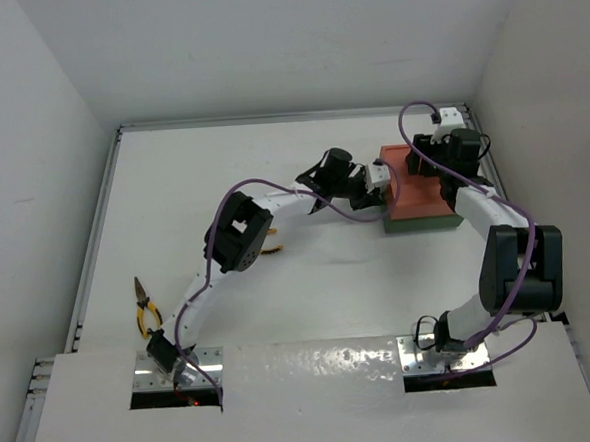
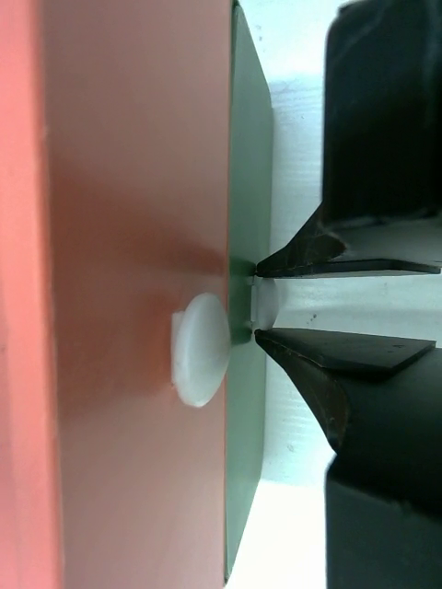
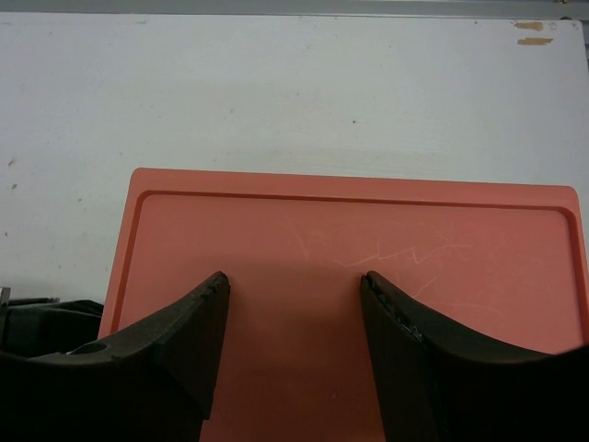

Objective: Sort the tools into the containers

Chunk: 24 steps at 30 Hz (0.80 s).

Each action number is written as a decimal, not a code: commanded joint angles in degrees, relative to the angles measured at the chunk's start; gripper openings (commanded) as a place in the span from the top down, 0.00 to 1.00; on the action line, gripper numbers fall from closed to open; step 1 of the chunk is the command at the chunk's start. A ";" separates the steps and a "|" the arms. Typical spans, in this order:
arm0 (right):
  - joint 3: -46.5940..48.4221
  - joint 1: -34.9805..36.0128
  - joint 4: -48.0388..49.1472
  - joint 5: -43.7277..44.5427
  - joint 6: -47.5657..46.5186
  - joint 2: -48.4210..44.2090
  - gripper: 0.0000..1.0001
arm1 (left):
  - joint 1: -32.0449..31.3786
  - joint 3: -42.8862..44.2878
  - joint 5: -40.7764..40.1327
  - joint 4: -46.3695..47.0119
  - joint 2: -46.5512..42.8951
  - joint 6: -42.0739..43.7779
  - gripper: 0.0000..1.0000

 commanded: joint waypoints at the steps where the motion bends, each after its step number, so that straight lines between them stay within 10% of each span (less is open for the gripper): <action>1: -3.48 -0.79 -12.38 1.45 1.87 3.75 0.41 | 0.16 -4.31 -3.97 0.86 -5.69 5.00 1.00; 18: -4.80 -2.90 -12.38 1.20 4.16 3.84 0.42 | 6.14 -26.05 -3.53 -4.51 -22.84 16.00 1.00; 21: -4.97 -2.90 -12.12 -1.00 4.16 3.84 0.41 | 6.05 -22.29 -2.04 -6.43 -22.05 12.59 0.43; 24: -4.80 -2.90 -12.38 -1.45 3.63 3.58 0.40 | 6.05 -18.50 -1.33 -10.56 -22.84 10.12 0.22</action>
